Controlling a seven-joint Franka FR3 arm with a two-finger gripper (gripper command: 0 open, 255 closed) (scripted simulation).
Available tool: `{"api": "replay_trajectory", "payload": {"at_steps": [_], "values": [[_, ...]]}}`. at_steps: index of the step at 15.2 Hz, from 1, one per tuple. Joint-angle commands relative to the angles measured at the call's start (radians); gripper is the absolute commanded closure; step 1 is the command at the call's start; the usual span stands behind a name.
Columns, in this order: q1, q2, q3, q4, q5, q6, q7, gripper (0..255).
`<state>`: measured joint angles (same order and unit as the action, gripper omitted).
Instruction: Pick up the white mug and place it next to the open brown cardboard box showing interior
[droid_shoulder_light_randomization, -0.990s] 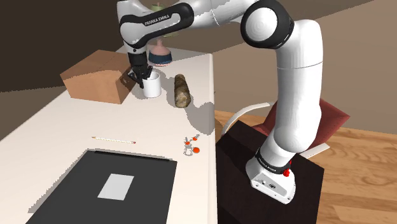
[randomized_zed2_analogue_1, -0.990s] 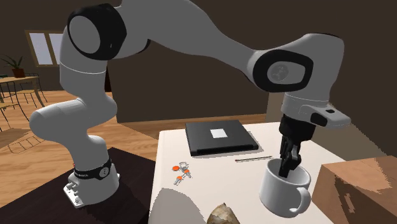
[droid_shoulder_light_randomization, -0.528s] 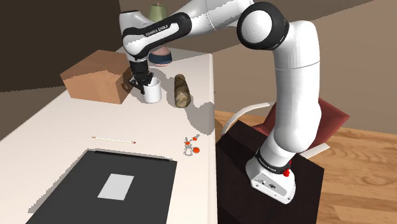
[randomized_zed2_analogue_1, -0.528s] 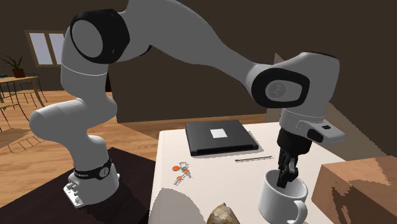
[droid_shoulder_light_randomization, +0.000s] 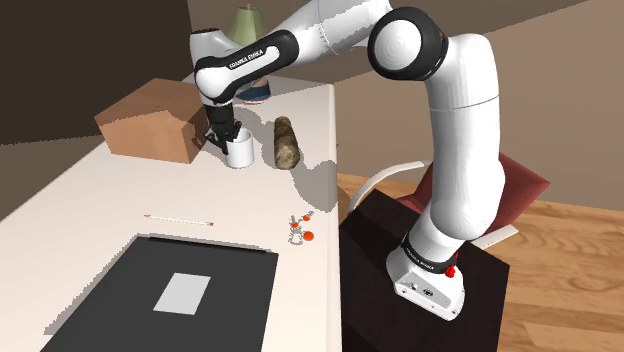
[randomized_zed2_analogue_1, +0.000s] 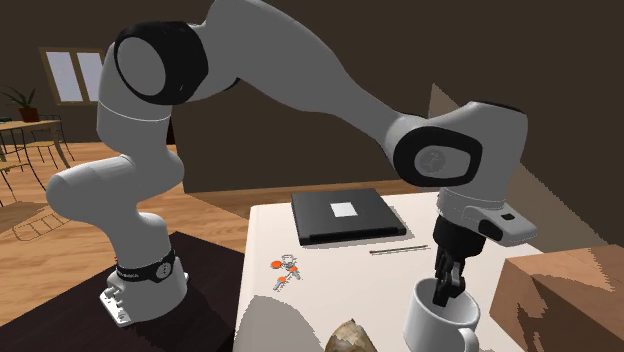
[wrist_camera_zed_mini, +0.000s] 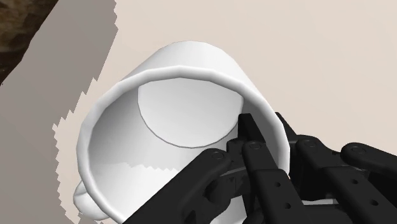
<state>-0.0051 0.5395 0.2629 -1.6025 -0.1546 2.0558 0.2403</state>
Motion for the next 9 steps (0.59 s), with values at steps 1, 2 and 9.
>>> {"api": "replay_trajectory", "payload": {"at_steps": [1,2,9], "values": [[0.0,0.0,0.0,0.0,0.0,0.001,0.0,255],[0.0,0.0,0.0,0.0,0.0,0.001,0.0,255],[0.0,0.0,0.0,0.0,0.0,0.001,0.0,0]]}}
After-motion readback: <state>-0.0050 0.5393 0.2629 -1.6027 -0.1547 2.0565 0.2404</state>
